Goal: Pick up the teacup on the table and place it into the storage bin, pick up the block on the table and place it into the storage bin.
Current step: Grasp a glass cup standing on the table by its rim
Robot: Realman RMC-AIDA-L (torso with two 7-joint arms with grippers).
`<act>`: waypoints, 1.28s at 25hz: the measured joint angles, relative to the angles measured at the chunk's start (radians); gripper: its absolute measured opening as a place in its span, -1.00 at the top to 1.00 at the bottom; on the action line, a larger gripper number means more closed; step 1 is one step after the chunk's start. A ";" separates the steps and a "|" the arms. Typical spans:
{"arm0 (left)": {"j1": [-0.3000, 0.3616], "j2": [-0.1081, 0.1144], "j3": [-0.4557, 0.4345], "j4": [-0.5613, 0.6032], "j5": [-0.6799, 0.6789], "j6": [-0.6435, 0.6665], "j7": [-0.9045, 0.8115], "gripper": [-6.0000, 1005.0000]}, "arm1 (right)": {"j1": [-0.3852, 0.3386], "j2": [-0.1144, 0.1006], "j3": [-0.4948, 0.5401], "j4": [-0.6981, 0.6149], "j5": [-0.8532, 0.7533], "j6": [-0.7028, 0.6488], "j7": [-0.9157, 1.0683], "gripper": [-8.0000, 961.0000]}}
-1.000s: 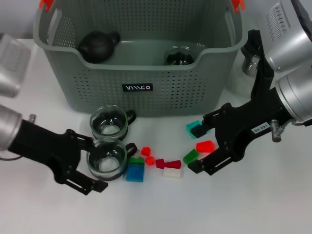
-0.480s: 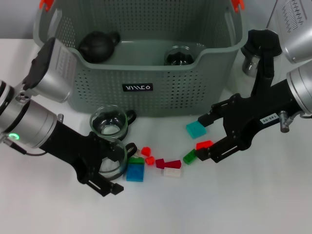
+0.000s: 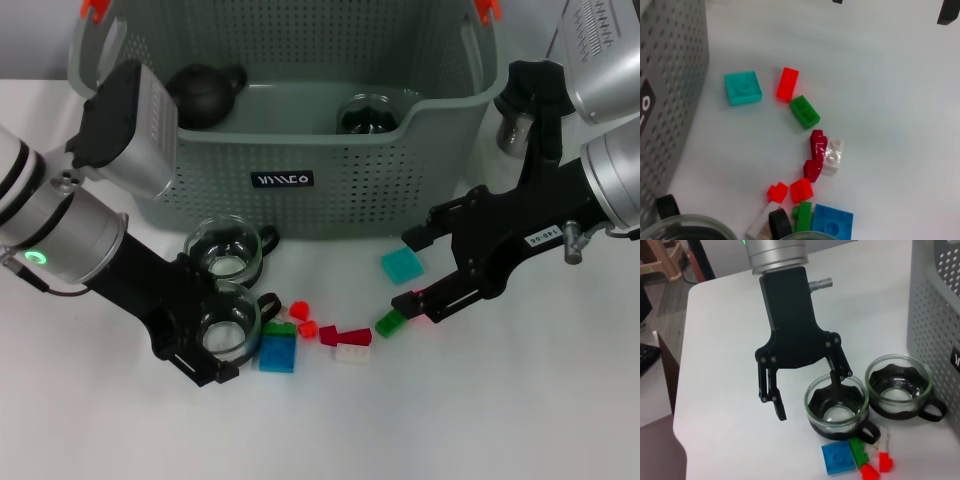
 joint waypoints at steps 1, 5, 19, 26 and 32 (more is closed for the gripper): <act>0.001 -0.005 0.005 0.014 0.007 0.001 -0.006 -0.39 | 0.000 0.000 0.000 0.003 0.001 0.005 -0.003 -0.87; 0.006 -0.025 0.037 0.039 0.031 0.000 -0.017 -0.39 | 0.003 0.001 0.001 0.021 0.003 0.015 -0.013 -0.87; 0.023 -0.040 0.115 0.031 0.064 -0.079 -0.042 -0.38 | 0.011 0.008 0.001 0.054 0.003 0.036 -0.057 -0.87; 0.025 -0.041 0.145 0.021 0.061 -0.091 -0.053 -0.38 | 0.011 0.003 0.001 0.068 0.005 0.053 -0.075 -0.87; 0.026 -0.041 0.165 0.010 0.058 -0.072 -0.066 -0.38 | 0.016 0.003 0.001 0.078 0.005 0.063 -0.090 -0.87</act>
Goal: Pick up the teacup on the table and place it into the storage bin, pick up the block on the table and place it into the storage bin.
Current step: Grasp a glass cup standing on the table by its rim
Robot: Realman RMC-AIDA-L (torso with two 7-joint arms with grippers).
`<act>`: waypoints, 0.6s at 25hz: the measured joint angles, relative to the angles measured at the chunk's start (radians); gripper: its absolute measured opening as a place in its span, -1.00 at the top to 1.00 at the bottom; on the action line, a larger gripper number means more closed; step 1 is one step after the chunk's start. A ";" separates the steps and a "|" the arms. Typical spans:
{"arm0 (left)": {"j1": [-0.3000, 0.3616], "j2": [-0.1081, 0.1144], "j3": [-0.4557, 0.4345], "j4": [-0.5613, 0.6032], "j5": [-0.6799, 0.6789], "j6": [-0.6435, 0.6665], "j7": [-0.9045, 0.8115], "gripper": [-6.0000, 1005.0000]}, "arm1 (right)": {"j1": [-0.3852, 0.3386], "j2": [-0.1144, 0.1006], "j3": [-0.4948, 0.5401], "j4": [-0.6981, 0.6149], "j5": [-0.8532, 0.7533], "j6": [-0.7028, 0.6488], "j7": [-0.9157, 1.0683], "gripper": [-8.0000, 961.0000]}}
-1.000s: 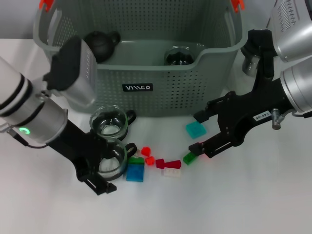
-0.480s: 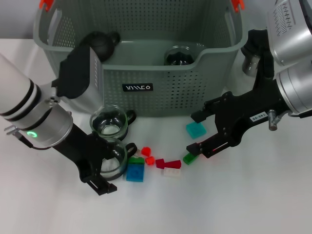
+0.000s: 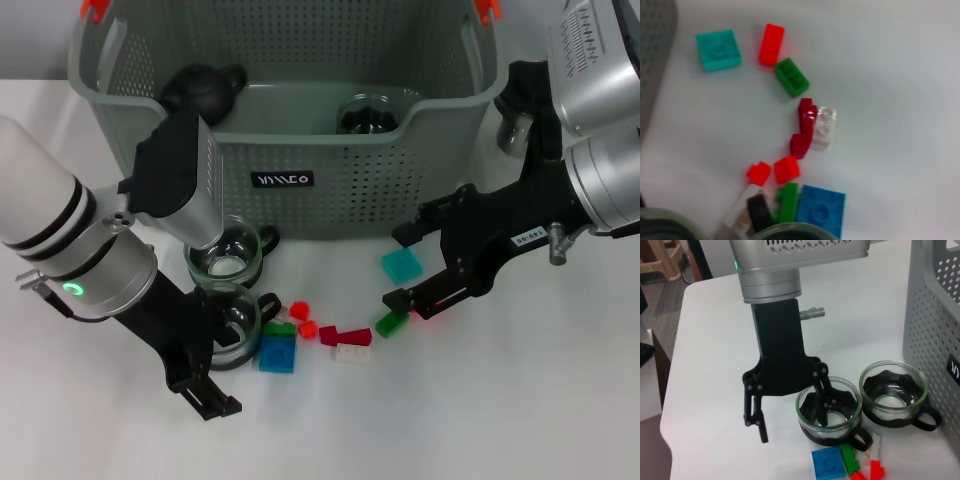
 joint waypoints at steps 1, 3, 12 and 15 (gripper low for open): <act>0.000 0.000 0.000 0.000 0.000 0.003 -0.001 -0.38 | 0.001 0.000 0.000 0.001 0.000 0.001 -0.002 -0.87; 0.000 0.000 0.001 -0.001 -0.001 0.005 -0.002 -0.38 | 0.003 0.000 0.000 0.004 0.000 0.004 -0.004 -0.87; 0.000 0.000 0.004 -0.016 0.004 0.017 -0.003 -0.37 | 0.007 -0.002 0.000 0.014 0.000 0.007 -0.006 -0.87; 0.000 0.000 0.004 -0.016 0.005 0.022 -0.006 -0.37 | 0.007 -0.002 0.000 0.014 0.000 0.007 -0.006 -0.87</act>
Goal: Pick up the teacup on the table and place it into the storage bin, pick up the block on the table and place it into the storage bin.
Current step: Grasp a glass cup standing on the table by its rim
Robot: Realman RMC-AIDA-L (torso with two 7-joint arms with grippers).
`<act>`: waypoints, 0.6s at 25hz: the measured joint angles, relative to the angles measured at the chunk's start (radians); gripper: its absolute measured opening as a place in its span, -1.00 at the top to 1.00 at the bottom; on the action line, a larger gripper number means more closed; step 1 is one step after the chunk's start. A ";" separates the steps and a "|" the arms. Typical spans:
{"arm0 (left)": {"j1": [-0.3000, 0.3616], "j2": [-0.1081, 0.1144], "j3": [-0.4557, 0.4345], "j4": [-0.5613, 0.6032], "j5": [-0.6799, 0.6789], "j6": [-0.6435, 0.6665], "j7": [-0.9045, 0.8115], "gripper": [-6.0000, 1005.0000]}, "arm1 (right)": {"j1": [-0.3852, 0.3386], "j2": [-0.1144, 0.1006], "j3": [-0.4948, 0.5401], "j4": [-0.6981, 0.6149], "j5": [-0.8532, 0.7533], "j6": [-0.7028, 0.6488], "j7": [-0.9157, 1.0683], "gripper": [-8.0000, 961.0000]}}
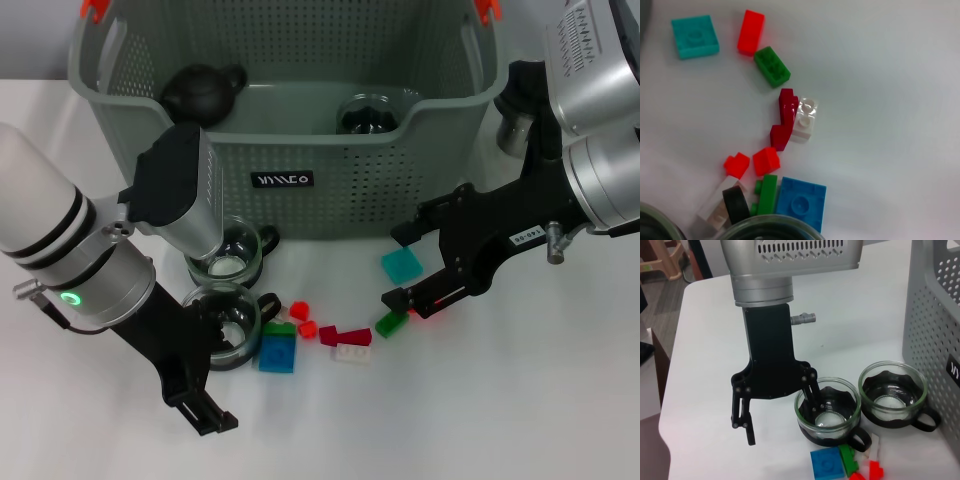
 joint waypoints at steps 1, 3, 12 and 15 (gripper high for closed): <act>0.000 0.000 0.000 0.000 0.000 0.001 -0.001 -0.37 | 0.000 0.000 0.000 0.000 0.000 0.000 0.000 -0.87; 0.000 0.001 0.000 0.000 0.000 0.003 -0.002 -0.37 | 0.000 0.001 0.000 0.000 0.000 0.000 0.000 -0.87; 0.000 0.002 0.000 -0.007 0.000 -0.002 -0.001 -0.36 | 0.001 0.002 0.002 -0.002 0.001 0.001 0.000 -0.87; -0.001 0.006 -0.003 -0.021 0.000 -0.012 -0.001 -0.36 | 0.001 0.002 0.005 -0.005 0.001 0.001 0.000 -0.87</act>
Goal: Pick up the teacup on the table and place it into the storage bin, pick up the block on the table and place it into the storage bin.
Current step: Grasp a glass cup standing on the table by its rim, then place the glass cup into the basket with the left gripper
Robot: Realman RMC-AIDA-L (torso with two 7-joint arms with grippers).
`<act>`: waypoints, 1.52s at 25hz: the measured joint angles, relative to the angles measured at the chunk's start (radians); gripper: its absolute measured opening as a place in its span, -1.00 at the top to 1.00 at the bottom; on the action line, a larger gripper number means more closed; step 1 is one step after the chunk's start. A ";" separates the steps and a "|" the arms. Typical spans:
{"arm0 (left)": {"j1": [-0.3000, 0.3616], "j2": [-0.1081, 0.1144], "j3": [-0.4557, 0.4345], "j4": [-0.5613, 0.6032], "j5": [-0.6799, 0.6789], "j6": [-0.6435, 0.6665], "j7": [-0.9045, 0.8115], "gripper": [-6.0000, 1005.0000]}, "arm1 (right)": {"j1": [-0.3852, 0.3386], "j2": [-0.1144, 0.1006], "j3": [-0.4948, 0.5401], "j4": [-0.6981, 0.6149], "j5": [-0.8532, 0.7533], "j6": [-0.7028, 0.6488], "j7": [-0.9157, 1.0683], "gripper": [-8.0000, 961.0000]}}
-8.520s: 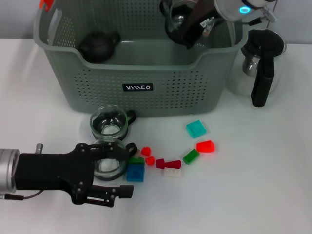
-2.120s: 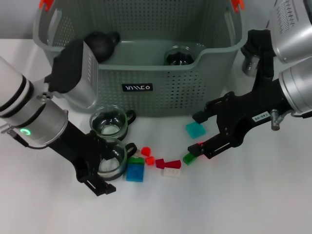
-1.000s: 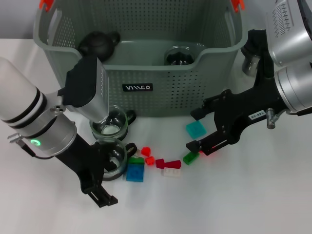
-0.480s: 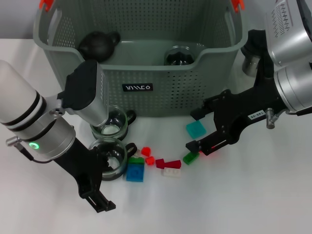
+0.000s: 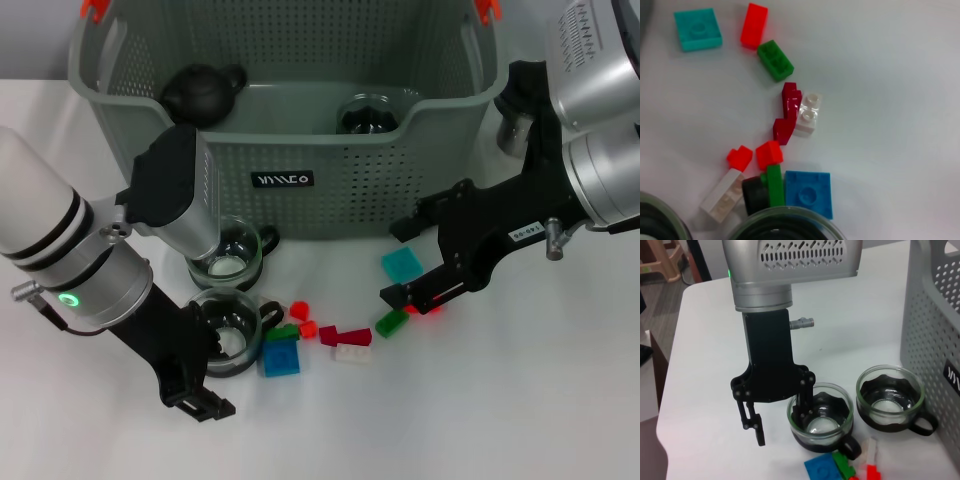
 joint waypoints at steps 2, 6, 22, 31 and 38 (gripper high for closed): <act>-0.002 0.001 -0.002 -0.006 0.000 -0.003 0.000 -0.28 | 0.001 0.000 0.005 0.000 0.000 0.000 0.000 -0.87; -0.003 0.002 -0.008 -0.010 0.001 -0.008 0.000 0.03 | 0.002 0.000 0.014 -0.001 0.002 0.000 -0.002 -0.87; -0.001 0.003 -0.009 0.017 0.002 0.037 0.005 0.86 | 0.002 0.001 0.024 -0.003 0.002 -0.005 -0.010 -0.86; -0.011 0.018 -0.220 0.214 -0.110 0.324 0.024 0.87 | 0.012 -0.003 0.035 0.003 0.002 -0.008 -0.015 -0.86; 0.004 0.030 -0.242 0.178 -0.126 0.265 0.055 0.89 | 0.018 -0.003 0.051 0.003 0.002 -0.008 -0.025 -0.86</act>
